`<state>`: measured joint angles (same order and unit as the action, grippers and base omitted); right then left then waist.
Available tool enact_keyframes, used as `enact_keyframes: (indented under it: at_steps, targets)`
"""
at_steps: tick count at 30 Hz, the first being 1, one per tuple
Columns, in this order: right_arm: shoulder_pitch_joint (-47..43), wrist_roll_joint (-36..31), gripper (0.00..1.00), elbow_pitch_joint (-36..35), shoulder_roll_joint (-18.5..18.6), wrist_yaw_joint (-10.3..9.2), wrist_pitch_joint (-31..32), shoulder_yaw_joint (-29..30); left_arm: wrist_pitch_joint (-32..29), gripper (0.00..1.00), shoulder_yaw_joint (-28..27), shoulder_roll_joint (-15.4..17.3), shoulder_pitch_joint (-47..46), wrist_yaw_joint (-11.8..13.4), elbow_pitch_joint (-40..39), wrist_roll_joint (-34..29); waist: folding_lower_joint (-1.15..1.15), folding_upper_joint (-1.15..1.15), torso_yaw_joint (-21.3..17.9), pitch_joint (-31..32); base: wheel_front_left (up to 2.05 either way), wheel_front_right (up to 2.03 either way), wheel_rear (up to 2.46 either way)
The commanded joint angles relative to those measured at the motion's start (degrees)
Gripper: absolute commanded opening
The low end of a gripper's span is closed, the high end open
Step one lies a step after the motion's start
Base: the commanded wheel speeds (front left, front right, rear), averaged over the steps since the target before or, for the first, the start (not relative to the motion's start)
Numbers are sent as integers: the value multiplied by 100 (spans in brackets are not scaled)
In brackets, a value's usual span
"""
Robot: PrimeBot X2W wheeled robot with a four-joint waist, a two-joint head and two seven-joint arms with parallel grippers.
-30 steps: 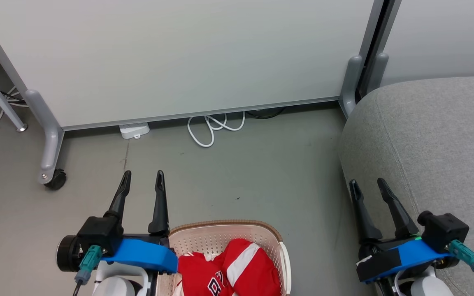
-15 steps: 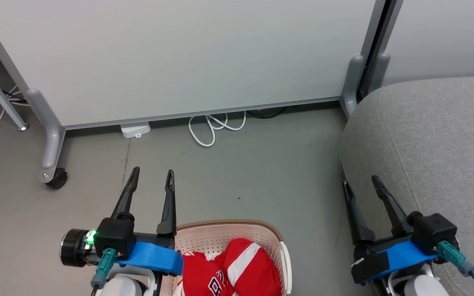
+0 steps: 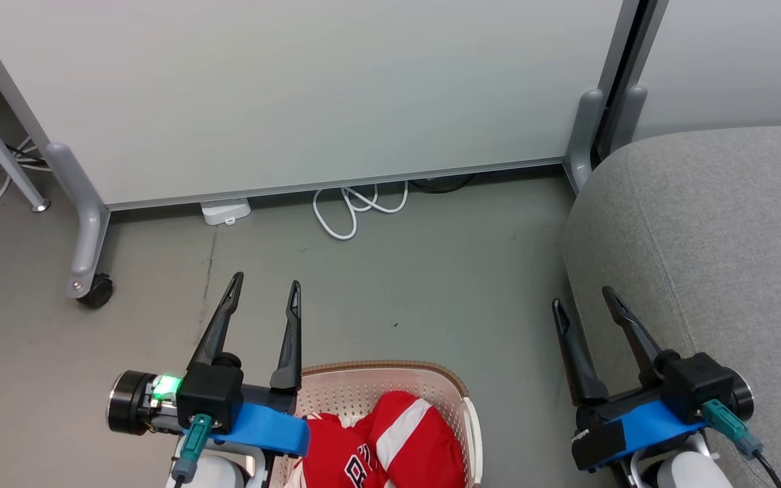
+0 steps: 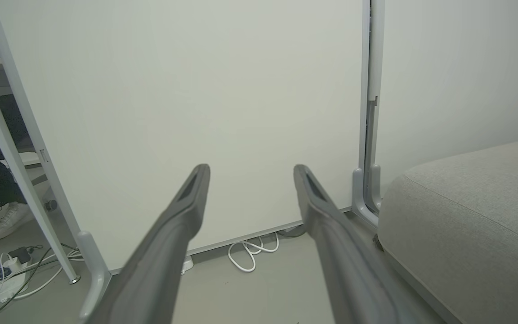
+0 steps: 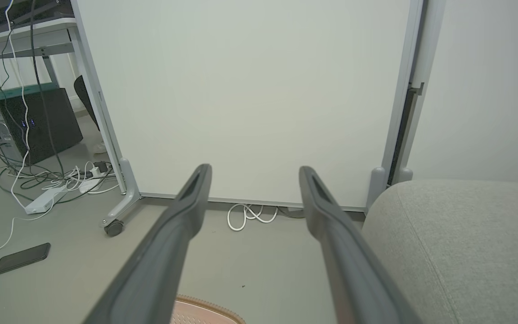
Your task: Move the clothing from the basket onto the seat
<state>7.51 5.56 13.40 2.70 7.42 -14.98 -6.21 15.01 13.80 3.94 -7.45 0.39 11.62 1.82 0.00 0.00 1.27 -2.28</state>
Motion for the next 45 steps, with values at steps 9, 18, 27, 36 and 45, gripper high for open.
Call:
enact_keyframes:
  at_steps: [9, 18, 27, 36, 45]
  targets:
    - [29, -15, 100, 1, 33, 13, -31, -4, 25, 100, -64, -22, -15, -72, 18, -31, 0, 0, 5, -2, 0, 0, 0]
    - [99, -1, 100, -7, 33, 13, -28, 23, 21, 100, -98, -49, -133, -183, 92, 45, 0, 0, -5, -88, 0, 0, 0]
    - [307, -71, 100, -88, 32, 13, -27, 106, 21, 100, 96, 74, -584, -557, 567, -47, 0, 0, -105, -405, 0, 0, 0]
    - [711, -162, 100, -233, 30, 13, -27, 196, 21, 100, 602, 330, -1280, -759, 1352, -106, 0, 0, -339, -1090, 0, 0, 0]
    - [1209, -205, 100, -377, 29, 13, -27, 131, 21, 100, 1416, 561, -1950, -782, 2192, -21, 0, 0, -663, -1891, 0, 0, 0]
